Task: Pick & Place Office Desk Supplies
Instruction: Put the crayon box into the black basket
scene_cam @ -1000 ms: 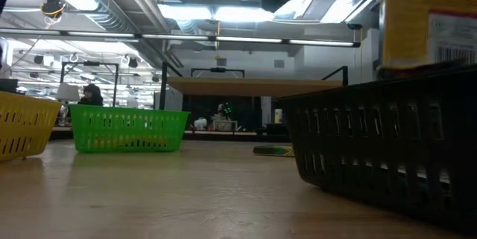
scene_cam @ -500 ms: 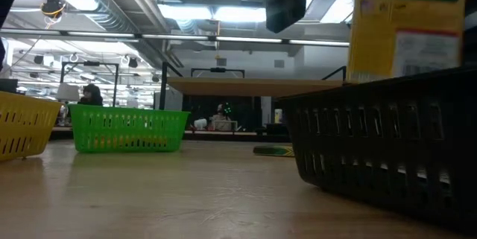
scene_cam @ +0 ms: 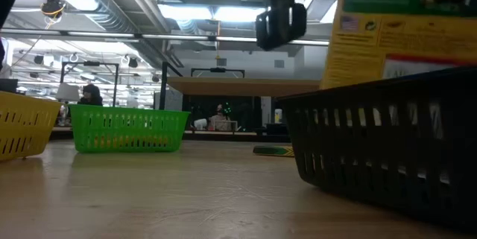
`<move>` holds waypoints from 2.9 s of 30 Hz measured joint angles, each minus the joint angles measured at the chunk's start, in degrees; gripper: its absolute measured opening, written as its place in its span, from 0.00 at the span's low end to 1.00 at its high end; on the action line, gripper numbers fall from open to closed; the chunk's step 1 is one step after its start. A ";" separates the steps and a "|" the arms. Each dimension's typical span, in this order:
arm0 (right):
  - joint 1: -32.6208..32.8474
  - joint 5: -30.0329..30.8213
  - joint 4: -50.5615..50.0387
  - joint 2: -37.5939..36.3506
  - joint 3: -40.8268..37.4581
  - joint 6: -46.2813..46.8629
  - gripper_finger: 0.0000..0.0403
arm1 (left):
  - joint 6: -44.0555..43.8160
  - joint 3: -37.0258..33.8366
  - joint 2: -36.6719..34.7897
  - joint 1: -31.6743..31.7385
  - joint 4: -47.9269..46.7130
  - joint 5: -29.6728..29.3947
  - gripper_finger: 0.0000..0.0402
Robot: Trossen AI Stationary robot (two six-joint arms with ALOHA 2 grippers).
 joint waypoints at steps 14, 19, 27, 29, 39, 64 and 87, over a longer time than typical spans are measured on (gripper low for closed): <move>0.00 0.00 -0.17 0.00 0.00 -0.33 0.48 | 0.25 0.02 2.14 0.83 -0.50 5.37 0.00; 0.00 0.00 -0.17 0.00 0.00 -0.41 0.48 | 2.03 0.02 2.14 3.25 -0.18 5.16 0.01; 0.00 -0.16 -1.25 0.00 0.00 -0.39 0.48 | 3.47 0.02 2.14 5.63 -0.41 2.76 0.09; 0.00 -0.21 -1.41 0.00 0.00 -0.38 0.48 | 3.42 0.02 2.14 6.07 0.22 2.73 0.15; 0.00 -0.22 -1.46 0.00 0.00 -0.37 0.48 | 3.19 0.02 2.14 6.49 9.18 -6.38 0.47; 0.00 -0.22 -1.31 0.00 0.00 -1.29 0.48 | -21.11 -0.02 2.18 0.20 -6.33 -23.39 0.01; 0.00 -0.10 -0.83 0.00 0.00 -0.42 0.48 | -23.75 0.53 8.09 3.63 3.80 -20.97 0.00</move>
